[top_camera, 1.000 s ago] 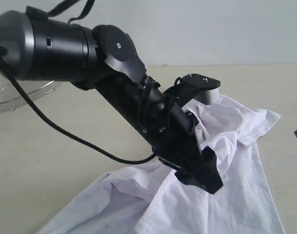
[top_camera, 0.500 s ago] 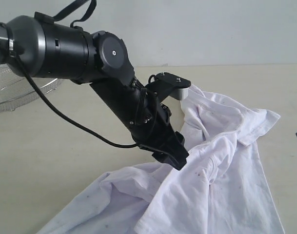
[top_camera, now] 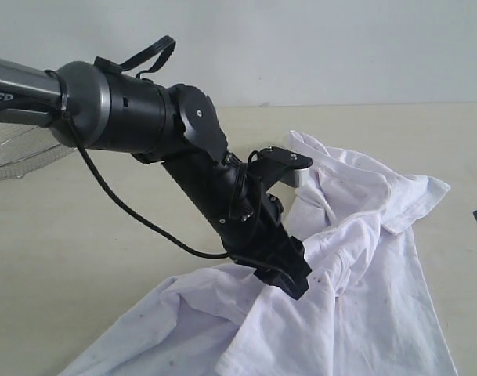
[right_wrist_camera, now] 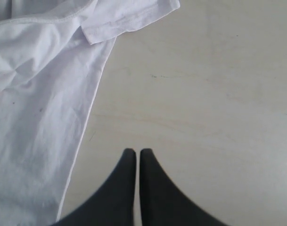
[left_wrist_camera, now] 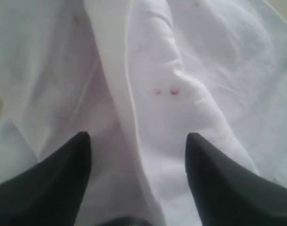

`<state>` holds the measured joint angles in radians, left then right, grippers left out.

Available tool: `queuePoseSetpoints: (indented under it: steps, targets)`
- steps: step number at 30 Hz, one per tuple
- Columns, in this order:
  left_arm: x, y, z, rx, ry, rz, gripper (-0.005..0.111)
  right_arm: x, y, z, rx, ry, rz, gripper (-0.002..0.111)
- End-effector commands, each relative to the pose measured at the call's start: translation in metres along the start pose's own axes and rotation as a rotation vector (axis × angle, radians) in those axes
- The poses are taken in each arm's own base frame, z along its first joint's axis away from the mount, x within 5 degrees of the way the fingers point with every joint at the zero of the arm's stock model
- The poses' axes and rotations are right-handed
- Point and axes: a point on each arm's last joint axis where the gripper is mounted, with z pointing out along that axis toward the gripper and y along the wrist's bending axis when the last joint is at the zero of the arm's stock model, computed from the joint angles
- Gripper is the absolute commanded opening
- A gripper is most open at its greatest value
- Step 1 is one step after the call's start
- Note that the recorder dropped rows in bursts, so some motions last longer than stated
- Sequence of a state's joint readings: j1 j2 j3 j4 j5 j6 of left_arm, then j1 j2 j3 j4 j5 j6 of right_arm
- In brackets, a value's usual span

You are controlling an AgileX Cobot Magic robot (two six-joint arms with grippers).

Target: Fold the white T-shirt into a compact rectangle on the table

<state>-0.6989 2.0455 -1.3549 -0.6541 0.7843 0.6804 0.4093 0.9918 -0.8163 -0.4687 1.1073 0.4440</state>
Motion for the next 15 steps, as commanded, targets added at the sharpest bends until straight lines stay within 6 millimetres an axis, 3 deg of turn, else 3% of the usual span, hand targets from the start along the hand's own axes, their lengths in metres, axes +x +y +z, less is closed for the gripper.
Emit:
queuePoseSetpoints:
  steps: [1, 7, 9, 12, 15]
  targets:
    - [-0.005, 0.001, -0.001, -0.012, -0.041, -0.001, 0.053, -0.001, -0.001, -0.002, 0.005, -0.015, -0.007, 0.0]
    - [-0.024, 0.003, -0.011, -0.057, -0.133, 0.069, 0.027, 0.0, -0.002, -0.002, 0.006, -0.009, -0.004, 0.0]
    - [-0.029, 0.005, -0.012, -0.09, -0.169, 0.077, 0.031, -0.001, -0.001, -0.002, 0.001, -0.011, -0.003, 0.0]
    - [-0.03, 0.005, -0.013, -0.086, -0.165, 0.082, 0.051, -0.001, -0.001, -0.002, -0.002, -0.012, -0.002, 0.0]
    - [-0.028, 0.0, -0.011, -0.053, -0.135, 0.081, 0.055, -0.001, -0.001, -0.002, -0.002, -0.012, -0.002, 0.0]
